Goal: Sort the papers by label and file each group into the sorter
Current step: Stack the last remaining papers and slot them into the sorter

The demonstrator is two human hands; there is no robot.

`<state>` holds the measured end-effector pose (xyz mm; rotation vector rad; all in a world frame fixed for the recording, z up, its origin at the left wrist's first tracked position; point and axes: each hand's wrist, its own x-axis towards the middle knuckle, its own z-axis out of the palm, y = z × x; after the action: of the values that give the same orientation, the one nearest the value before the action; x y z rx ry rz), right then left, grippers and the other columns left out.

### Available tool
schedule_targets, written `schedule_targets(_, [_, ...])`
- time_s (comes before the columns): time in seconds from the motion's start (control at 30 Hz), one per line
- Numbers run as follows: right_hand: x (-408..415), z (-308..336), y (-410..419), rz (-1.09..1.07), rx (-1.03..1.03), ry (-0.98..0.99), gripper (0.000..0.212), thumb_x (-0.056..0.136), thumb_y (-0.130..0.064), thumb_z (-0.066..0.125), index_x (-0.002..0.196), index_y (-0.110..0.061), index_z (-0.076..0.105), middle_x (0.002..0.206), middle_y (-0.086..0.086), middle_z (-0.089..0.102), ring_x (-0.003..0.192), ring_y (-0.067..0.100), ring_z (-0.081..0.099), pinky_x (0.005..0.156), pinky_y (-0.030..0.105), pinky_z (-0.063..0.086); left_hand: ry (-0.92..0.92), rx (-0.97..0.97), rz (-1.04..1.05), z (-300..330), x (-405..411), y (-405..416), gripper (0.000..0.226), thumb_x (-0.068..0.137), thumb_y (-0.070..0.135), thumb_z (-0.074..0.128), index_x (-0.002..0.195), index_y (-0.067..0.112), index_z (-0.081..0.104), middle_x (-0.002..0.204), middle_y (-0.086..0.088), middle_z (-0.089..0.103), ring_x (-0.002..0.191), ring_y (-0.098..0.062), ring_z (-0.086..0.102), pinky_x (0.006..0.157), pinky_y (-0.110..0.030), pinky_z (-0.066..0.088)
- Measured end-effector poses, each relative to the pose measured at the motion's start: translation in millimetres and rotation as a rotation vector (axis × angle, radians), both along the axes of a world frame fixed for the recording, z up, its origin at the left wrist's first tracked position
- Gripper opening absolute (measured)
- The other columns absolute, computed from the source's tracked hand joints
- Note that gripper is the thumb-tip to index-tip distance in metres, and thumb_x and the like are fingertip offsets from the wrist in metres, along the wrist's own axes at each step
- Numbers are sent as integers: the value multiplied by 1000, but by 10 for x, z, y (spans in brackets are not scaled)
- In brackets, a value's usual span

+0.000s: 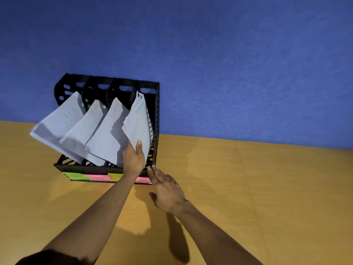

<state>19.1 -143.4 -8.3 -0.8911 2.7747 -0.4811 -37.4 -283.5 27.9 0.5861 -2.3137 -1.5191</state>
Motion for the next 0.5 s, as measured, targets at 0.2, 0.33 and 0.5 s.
schedule_targets(0.2, [-20, 38, 22, -6, 12, -36, 83, 94, -26, 57, 155, -19, 1, 165, 0, 0, 150, 16, 6, 120, 43, 19, 10, -37, 69, -112, 107, -88, 45, 91, 4, 59, 133, 1, 44, 125, -19, 62, 115, -36, 59, 89, -27, 42])
schedule_targets(0.33, [9, 27, 19, -4, 7, -56, 88, 93, -28, 59, 155, -19, -3, 165, 0, -4, 150, 16, 7, 119, 43, 22, 10, -38, 35, -173, 193, -110, 44, 89, 3, 60, 130, 3, 44, 123, -15, 63, 113, -33, 60, 88, -28, 46])
schedule_targets(0.5, [15, -7, 101, -7, -34, -102, 88, 93, -28, 59, 154, -25, -5, 164, -4, -3, 150, 13, 2, 119, 42, 18, 166, 10, 99, -82, 380, 42, 62, 89, 4, 62, 142, 3, 30, 142, -16, 44, 130, -31, 46, 102, -41, 46])
